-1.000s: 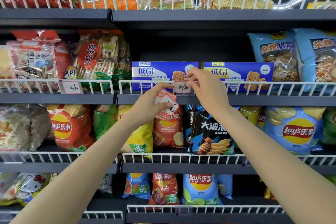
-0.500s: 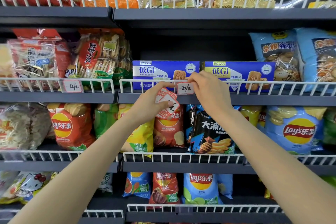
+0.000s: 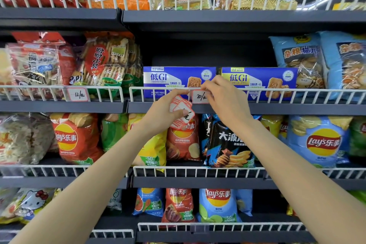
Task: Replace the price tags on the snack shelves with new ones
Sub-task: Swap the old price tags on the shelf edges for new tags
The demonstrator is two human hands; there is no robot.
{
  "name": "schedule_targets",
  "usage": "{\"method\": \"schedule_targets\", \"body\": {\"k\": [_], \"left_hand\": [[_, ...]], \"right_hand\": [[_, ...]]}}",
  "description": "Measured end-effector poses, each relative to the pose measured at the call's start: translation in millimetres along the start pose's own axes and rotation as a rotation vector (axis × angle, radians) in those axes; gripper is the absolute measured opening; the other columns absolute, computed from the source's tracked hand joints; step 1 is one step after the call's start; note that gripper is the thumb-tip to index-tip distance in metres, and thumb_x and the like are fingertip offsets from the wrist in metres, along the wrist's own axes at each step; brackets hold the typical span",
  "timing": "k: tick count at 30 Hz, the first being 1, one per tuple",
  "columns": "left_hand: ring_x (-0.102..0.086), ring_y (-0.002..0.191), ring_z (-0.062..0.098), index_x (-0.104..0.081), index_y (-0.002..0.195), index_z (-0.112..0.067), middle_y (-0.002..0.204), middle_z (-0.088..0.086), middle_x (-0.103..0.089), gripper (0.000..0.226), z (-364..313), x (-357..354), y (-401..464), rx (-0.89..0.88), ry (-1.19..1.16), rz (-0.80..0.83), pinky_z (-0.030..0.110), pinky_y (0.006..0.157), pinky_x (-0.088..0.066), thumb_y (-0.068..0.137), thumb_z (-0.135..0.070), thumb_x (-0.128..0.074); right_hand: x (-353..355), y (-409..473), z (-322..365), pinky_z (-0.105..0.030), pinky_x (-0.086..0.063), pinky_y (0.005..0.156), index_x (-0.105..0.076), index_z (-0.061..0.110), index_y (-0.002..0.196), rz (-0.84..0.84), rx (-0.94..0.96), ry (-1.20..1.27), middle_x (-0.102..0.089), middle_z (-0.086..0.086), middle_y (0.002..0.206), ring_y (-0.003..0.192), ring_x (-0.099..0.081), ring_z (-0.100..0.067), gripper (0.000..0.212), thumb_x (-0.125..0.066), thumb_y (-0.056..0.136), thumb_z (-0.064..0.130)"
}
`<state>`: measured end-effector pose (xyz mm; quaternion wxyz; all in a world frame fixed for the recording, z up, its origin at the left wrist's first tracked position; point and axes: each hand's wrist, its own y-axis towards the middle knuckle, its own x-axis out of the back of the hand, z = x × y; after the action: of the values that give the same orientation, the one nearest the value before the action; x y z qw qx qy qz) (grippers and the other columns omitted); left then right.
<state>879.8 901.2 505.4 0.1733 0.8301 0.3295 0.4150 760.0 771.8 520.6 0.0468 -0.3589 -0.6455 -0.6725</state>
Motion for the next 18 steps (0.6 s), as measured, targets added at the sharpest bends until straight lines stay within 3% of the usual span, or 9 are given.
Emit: {"method": "schedule_targets", "body": {"k": [8,10,13,15,16,18], "left_hand": [[-0.049,0.120,0.018,-0.036,0.138,-0.035,0.140,-0.001,-0.045,0.056,0,-2,-2,-0.003,0.018,-0.036,0.036,0.095,-0.049,0.090,-0.019,-0.060],[-0.050,0.116,0.016,-0.037,0.137,-0.034,0.136,-0.002,-0.048,0.054,-3,-2,-3,-0.027,-0.004,-0.117,0.025,0.089,-0.048,0.090,-0.020,-0.059],[-0.056,0.104,0.014,-0.040,0.130,-0.031,0.117,0.000,-0.058,0.046,-4,-3,-2,-0.009,-0.116,-0.224,0.021,0.079,-0.050,0.089,-0.022,-0.060],[-0.058,0.097,0.012,-0.041,0.126,-0.027,0.110,-0.001,-0.059,0.041,-6,-6,-1,0.020,-0.153,-0.257,0.010,0.066,-0.048,0.089,-0.023,-0.060],[-0.058,0.095,0.011,-0.042,0.124,-0.024,0.109,-0.002,-0.059,0.039,-7,-7,-1,0.034,-0.157,-0.268,0.009,0.063,-0.047,0.089,-0.023,-0.060],[-0.059,0.098,0.012,-0.043,0.124,-0.019,0.112,-0.002,-0.059,0.040,-8,-11,2,0.055,-0.167,-0.275,0.016,0.070,-0.050,0.089,-0.026,-0.061]], "right_hand": [[-1,-2,2,-0.024,-0.047,0.061,-0.056,0.019,0.122,-0.010,-0.050,0.046,-0.051,-0.002,0.117,0.103,-0.051,-0.013,0.028,-0.046,0.097,0.025],[-2,-1,3,-0.022,-0.044,0.061,-0.056,0.018,0.123,-0.013,-0.045,0.025,-0.051,0.000,0.119,0.107,-0.050,-0.012,0.029,-0.046,0.097,0.025],[-3,-1,4,-0.023,-0.041,0.063,-0.053,0.018,0.127,0.011,-0.042,0.002,-0.049,0.001,0.123,0.111,-0.046,-0.011,0.031,-0.044,0.098,0.025],[-4,-3,5,-0.022,-0.040,0.064,-0.050,0.019,0.130,0.016,-0.058,0.018,-0.048,0.001,0.124,0.112,-0.046,-0.011,0.033,-0.044,0.098,0.026],[-5,-3,5,-0.022,-0.040,0.064,-0.048,0.020,0.131,0.018,-0.069,0.030,-0.048,0.002,0.124,0.112,-0.047,-0.010,0.035,-0.043,0.098,0.026],[-6,-5,5,-0.021,-0.041,0.064,-0.046,0.021,0.134,0.025,-0.094,0.054,-0.048,0.002,0.123,0.109,-0.049,-0.009,0.037,-0.043,0.098,0.028]]}}
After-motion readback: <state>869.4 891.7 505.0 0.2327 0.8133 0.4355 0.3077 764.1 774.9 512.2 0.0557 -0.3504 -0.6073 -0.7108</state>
